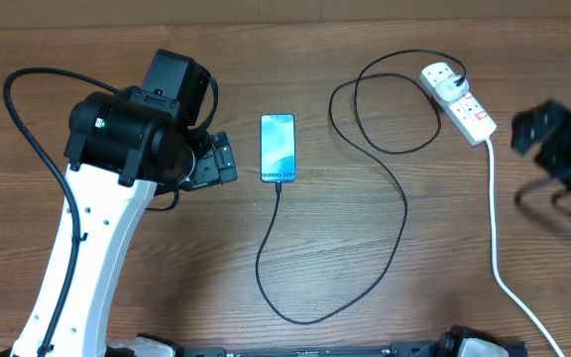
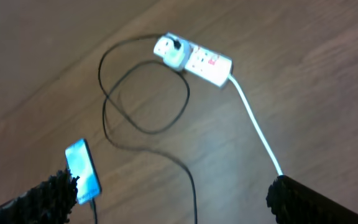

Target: Plug charger to phone and switch on socket

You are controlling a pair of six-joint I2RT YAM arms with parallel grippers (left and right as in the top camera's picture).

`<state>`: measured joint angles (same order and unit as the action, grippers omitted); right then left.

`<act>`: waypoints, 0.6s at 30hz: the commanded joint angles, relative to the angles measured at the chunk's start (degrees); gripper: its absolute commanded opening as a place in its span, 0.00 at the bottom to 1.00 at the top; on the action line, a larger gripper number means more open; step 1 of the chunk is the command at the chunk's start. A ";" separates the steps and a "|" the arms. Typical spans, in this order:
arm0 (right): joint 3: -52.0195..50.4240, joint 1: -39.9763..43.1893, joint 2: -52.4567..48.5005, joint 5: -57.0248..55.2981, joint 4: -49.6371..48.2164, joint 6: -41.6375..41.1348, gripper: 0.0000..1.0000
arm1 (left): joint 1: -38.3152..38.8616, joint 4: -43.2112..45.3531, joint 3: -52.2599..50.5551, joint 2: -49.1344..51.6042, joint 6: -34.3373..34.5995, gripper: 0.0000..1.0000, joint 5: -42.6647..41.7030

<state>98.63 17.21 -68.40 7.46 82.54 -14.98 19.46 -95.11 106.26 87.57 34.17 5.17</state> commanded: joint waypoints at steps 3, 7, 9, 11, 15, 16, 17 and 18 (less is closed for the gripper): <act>-6.78 0.07 12.37 1.84 5.79 0.00 1.00 | -0.26 -0.17 -0.04 0.09 0.35 1.00 -0.13; -6.93 0.07 15.43 3.32 14.49 0.04 1.00 | -0.26 -0.20 -0.04 0.09 0.35 1.00 -0.13; -6.97 0.07 15.39 3.30 14.05 0.04 1.00 | -0.26 -0.20 -0.04 0.09 0.35 1.00 -0.13; -6.97 0.07 15.28 3.30 14.05 0.04 1.00 | -0.26 -0.17 -0.04 0.09 0.35 1.00 -0.13; -6.97 0.07 15.28 3.30 14.05 0.04 1.00 | -0.26 -0.20 -0.04 0.09 0.35 1.00 -0.13; -6.97 0.07 15.28 3.30 14.05 0.04 1.00 | -0.26 -0.20 -0.04 0.09 0.35 1.00 -0.13; -6.97 0.07 15.28 3.30 14.05 0.04 1.00 | -0.26 -0.20 -0.04 0.09 0.35 1.00 -0.13; -6.97 0.07 15.28 3.10 14.27 0.04 1.00 | -0.26 -0.20 -0.04 0.09 0.35 0.99 -0.11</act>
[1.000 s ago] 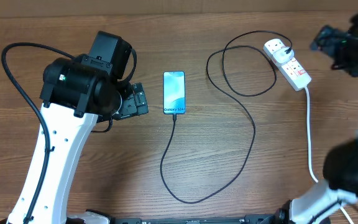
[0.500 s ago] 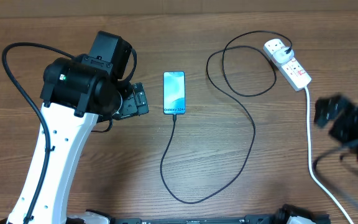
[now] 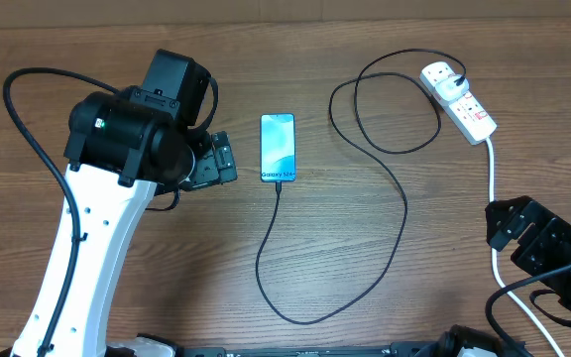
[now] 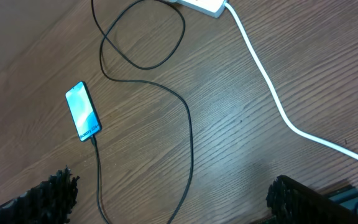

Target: Plug charger to phone and switch on socket

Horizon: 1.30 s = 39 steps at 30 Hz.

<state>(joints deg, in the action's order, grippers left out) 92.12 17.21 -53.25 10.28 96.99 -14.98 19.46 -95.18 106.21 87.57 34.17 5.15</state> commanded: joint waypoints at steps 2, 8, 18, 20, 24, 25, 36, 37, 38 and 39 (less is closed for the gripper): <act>-0.48 0.07 0.13 -0.15 0.02 0.15 1.00 | -0.26 -0.13 0.00 0.09 0.35 1.00 -0.11; -1.53 0.04 0.26 -1.01 -0.11 0.26 1.00 | -0.26 -0.13 0.00 0.09 0.35 1.00 -0.11; -16.92 -12.83 13.31 -1.25 -18.18 0.52 1.00 | -0.26 -0.13 0.00 0.09 0.35 1.00 -0.11; -25.35 -16.33 20.41 -1.25 -26.16 1.75 1.00 | -0.26 -0.13 0.00 0.09 0.35 1.00 -0.11; -39.39 -17.31 30.86 -1.20 -36.09 1.77 1.00 | -0.26 -0.13 0.00 0.09 0.35 1.00 -0.11; -41.99 -17.31 32.68 -1.20 -37.79 1.79 1.00 | -0.26 -0.13 0.00 0.09 0.35 1.00 -0.11; -67.54 -18.18 47.63 -1.18 -61.77 6.14 1.00 | -0.26 -0.13 0.00 0.09 0.35 1.00 -0.09; -69.53 -18.18 48.15 -1.18 -64.70 6.19 1.00 | -0.26 -0.13 0.00 0.09 0.35 1.00 -0.11; -70.82 -18.18 48.46 -1.16 -66.66 6.38 1.00 | -0.26 -0.11 0.00 0.09 0.35 1.00 -0.11; -72.61 -18.18 48.92 -1.16 -69.29 6.49 1.00 | -0.26 -0.13 0.00 0.09 0.35 1.00 -0.11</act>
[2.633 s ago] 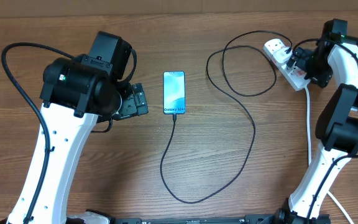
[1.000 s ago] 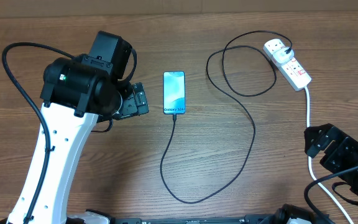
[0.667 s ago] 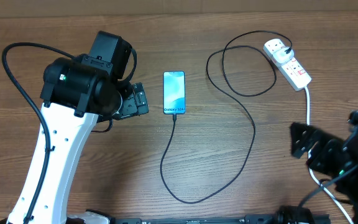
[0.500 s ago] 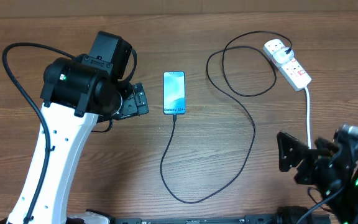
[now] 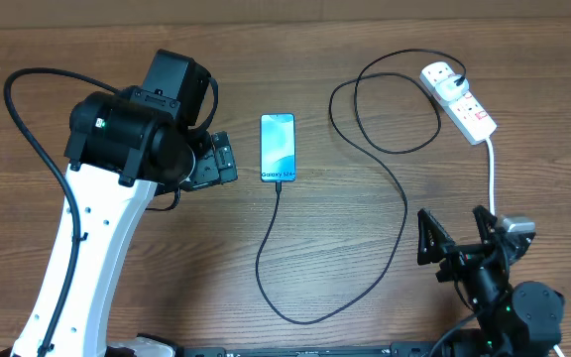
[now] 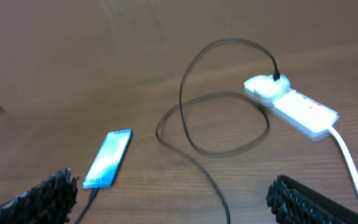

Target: Plug charger to phone and switch on socket

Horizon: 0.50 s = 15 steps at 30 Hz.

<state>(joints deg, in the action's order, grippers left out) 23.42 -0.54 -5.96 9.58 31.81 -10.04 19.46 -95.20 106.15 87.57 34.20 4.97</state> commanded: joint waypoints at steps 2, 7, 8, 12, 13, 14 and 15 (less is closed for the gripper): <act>-7.15 -0.44 2.64 -0.46 -8.35 2.16 1.00 | -0.26 -0.11 0.07 0.09 0.33 1.00 0.07; -13.66 -0.50 5.42 0.04 -17.05 4.13 1.00 | -0.26 -0.09 0.07 0.09 0.33 1.00 0.07; -14.75 -0.48 5.88 0.20 -18.47 4.61 1.00 | -0.26 -0.11 0.07 0.09 0.33 1.00 0.07; -17.84 -0.48 5.84 0.61 -22.84 6.62 1.00 | -0.26 -0.11 0.07 0.09 0.33 1.00 0.07; -18.34 -0.48 5.84 0.68 -23.65 7.23 1.00 | -0.26 -0.11 0.07 0.09 0.33 1.00 0.07; -19.12 -0.48 5.84 0.81 -25.00 7.61 1.00 | -0.26 -0.11 0.07 0.09 0.33 0.99 0.07; -19.85 -0.48 5.84 0.81 -26.27 7.74 1.00 | -0.26 -0.11 0.07 0.09 0.33 1.00 0.07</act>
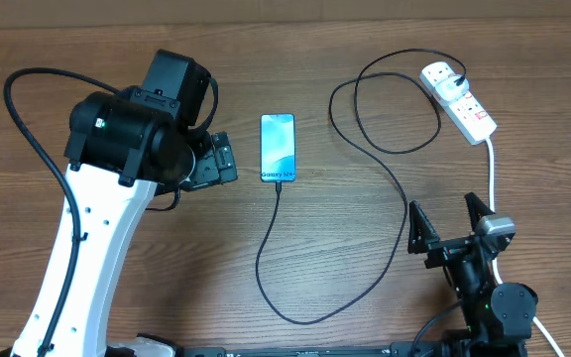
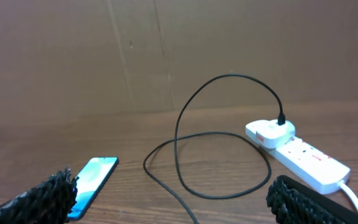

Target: Plug charger to phone and switch on socket

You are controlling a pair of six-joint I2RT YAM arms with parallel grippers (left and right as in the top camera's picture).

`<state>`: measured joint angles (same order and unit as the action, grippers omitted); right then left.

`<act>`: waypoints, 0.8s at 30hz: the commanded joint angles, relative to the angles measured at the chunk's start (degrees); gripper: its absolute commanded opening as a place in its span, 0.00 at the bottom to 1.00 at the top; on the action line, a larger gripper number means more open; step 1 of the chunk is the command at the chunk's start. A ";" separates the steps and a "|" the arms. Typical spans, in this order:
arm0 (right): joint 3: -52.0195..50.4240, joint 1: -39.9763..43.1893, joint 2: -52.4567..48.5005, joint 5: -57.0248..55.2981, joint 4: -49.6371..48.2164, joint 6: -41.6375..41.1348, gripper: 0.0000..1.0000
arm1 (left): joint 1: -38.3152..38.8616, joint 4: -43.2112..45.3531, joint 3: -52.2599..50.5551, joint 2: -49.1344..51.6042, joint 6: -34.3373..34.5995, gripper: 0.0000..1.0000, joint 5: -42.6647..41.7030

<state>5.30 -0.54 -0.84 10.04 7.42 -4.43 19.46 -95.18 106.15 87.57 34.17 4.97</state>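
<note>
The phone (image 1: 278, 148) (image 2: 92, 180) lies face up at mid-table, its screen lit. A black charger cable (image 1: 402, 213) (image 2: 185, 134) meets its near edge, loops across the table and ends at a white plug (image 1: 442, 75) (image 2: 270, 132) seated in the white power strip (image 1: 469, 111) (image 2: 309, 158) at the far right. My right gripper (image 1: 447, 224) (image 2: 173, 204) stands open and empty near the front edge, facing the strip, well short of it. My left gripper (image 1: 222, 159) rests just left of the phone; its jaws are not clear.
The strip's white mains cord (image 1: 492, 178) runs toward the front edge, right beside my right gripper. A brown cardboard wall (image 2: 166, 56) backs the table. The left arm's black cable (image 1: 28, 109) arcs over the far left.
My right gripper has shifted slightly away from the front edge and tilted up, so its camera shows more of the back wall. Phone, cable, strip and left arm are unchanged.
My right arm was first up by the power strip at the far right. Then it was at the right edge nearer the front. Later it stood at the front edge, open and facing the strip, as now. The phone stayed lit with the cable at its edge throughout.
</note>
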 commanded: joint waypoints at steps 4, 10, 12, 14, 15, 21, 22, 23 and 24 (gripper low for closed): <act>-5.01 -0.48 0.72 0.33 -8.17 3.96 1.00 | -0.26 -0.13 0.07 0.09 0.35 1.00 0.07; -4.85 -0.63 0.72 0.26 -5.40 9.29 1.00 | -0.26 -0.11 0.07 0.09 0.35 1.00 0.07; -4.85 -0.63 0.72 -0.50 -3.30 9.20 1.00 | -0.26 -0.13 0.07 0.09 0.35 1.00 0.07; -4.85 -0.63 0.72 -1.01 -3.32 9.22 1.00 | -0.26 -0.13 0.07 0.09 0.35 1.00 0.07; -4.85 -0.63 0.72 -1.09 -3.32 9.25 1.00 | -0.26 -0.13 0.07 0.09 0.35 1.00 0.07; -4.83 -0.63 0.72 -4.42 -2.84 8.33 1.00 | -0.26 -0.13 0.07 0.09 0.35 1.00 0.09; -4.83 -0.63 0.72 -5.49 -2.73 6.91 1.00 | -0.26 -0.13 0.07 0.09 0.35 1.00 0.07; -4.83 -0.63 0.72 -6.36 -2.60 5.62 1.00 | -0.26 -0.13 0.07 0.09 0.35 0.99 0.07; -4.83 -0.63 0.72 -6.62 -2.58 5.22 1.00 | -0.26 -0.13 0.07 0.09 0.35 0.99 0.07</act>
<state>1.06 -0.84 -0.73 7.01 4.75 3.60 19.46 -95.18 106.15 87.57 34.17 4.97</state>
